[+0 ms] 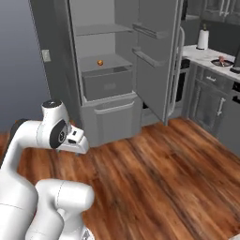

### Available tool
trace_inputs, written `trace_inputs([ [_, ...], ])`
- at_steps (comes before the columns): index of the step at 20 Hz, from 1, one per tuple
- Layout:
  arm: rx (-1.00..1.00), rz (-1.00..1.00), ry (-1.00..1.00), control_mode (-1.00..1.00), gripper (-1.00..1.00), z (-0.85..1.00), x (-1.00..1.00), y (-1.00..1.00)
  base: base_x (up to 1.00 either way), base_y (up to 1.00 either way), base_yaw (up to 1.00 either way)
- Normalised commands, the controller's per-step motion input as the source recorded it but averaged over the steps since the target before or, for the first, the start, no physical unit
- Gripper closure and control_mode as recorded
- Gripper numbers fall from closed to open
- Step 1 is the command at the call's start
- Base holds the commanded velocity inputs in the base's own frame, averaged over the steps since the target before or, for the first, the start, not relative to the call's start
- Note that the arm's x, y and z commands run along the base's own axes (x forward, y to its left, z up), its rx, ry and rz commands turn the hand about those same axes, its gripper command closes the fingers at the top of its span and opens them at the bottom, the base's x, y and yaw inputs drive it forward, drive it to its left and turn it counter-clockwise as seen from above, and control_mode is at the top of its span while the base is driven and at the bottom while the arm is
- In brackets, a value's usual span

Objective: Place the cold items (pear and peach) from the fridge in one tupperware on the dining counter. Place the warm items (hot dog and kebab skewer) in the stove area in another tupperware.

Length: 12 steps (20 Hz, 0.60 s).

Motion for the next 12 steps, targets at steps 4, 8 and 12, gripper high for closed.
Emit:
trace_inputs([
  [4, 0.0, 0.0, 0.0, 1.0, -1.0, 0.0, 0.0, 0.0, 1.0, 0.77, 0.0],
  [8, 0.0, 0.0, 0.0, 1.0, -1.0, 0.0, 0.0, 0.0, 1.0, 0.69, 0.0],
  [12, 0.0, 0.0, 0.0, 1.0, -1.0, 0.0, 0.0, 0.0, 1.0, 0.27, 0.15],
])
